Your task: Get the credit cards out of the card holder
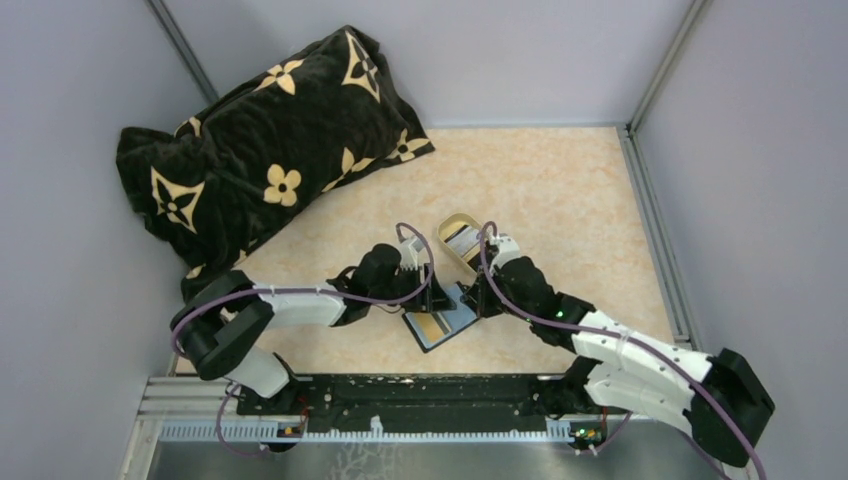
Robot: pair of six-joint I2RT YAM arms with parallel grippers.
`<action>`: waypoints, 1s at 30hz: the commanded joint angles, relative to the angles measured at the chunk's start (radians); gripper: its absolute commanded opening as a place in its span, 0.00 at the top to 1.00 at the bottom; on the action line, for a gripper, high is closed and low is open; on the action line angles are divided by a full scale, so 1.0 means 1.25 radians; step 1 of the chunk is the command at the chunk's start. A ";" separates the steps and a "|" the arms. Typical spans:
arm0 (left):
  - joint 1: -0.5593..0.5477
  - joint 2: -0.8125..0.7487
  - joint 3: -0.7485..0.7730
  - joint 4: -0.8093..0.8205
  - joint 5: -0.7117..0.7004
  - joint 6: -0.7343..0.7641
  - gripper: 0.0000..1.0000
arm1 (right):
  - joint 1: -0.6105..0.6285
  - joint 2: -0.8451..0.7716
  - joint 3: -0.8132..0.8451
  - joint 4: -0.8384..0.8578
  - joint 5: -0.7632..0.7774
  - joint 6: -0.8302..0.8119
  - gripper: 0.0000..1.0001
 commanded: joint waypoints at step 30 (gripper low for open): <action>0.023 -0.138 -0.293 0.160 -0.071 -0.089 0.46 | 0.010 0.300 -0.019 0.280 -0.110 0.014 0.66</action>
